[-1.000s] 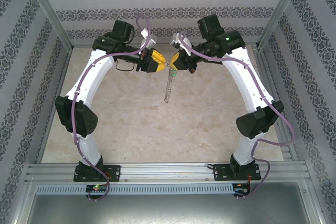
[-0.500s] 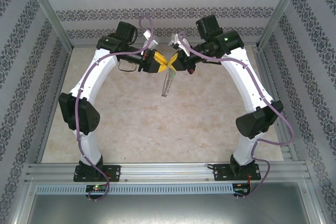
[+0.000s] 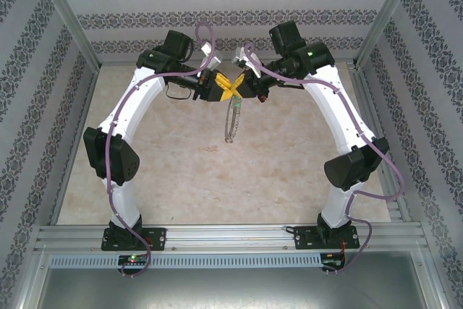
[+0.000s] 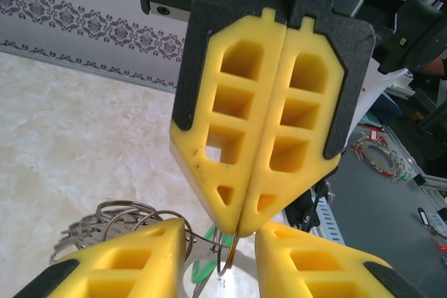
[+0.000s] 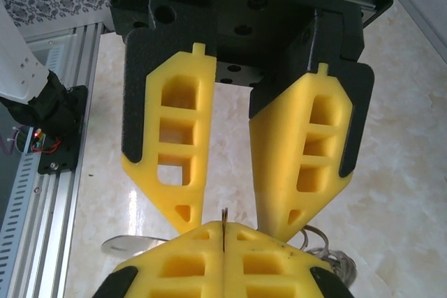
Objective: Put the keys on the keyring
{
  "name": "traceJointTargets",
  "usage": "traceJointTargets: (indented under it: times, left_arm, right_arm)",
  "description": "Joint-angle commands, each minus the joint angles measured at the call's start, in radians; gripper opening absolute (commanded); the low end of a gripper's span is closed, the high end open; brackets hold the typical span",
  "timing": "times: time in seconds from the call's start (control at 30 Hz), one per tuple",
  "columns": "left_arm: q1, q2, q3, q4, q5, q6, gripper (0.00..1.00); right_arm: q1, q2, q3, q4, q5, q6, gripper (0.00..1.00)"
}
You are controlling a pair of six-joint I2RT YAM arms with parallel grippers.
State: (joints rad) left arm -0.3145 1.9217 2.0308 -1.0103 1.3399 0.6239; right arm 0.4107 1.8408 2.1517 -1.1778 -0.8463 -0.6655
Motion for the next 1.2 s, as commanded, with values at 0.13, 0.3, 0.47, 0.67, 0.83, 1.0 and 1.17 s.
traceJointTargets:
  times: [0.13, 0.3, 0.47, 0.67, 0.83, 1.0, 1.17]
  left_arm:
    - [-0.017, 0.017, 0.032, -0.053, 0.045, 0.053, 0.19]
    - [-0.017, 0.015, 0.032, -0.069, 0.047, 0.069, 0.04]
    - [-0.017, 0.011, 0.028, -0.067, 0.056, 0.077, 0.0]
    - [-0.015, 0.002, 0.015, -0.024, 0.053, 0.059, 0.0]
    - [-0.015, 0.0, 0.008, 0.008, 0.057, 0.041, 0.0]
    - [-0.015, -0.002, 0.009, 0.024, 0.055, 0.026, 0.0]
    - [-0.014, -0.006, 0.012, 0.042, 0.065, 0.006, 0.0]
  right_arm:
    - [0.01, 0.003, 0.022, 0.03, -0.035, -0.005, 0.0]
    - [0.008, 0.0, 0.01, 0.05, -0.033, 0.006, 0.0]
    - [0.007, -0.004, 0.004, 0.064, -0.036, 0.016, 0.0]
    - [-0.009, -0.036, -0.024, 0.133, -0.039, 0.077, 0.25]
    - [-0.078, -0.137, -0.146, 0.254, -0.159, 0.186, 0.34]
    - [-0.123, -0.314, -0.48, 0.615, -0.183, 0.4, 0.39]
    - [-0.144, -0.409, -0.698, 0.838, -0.208, 0.548, 0.45]
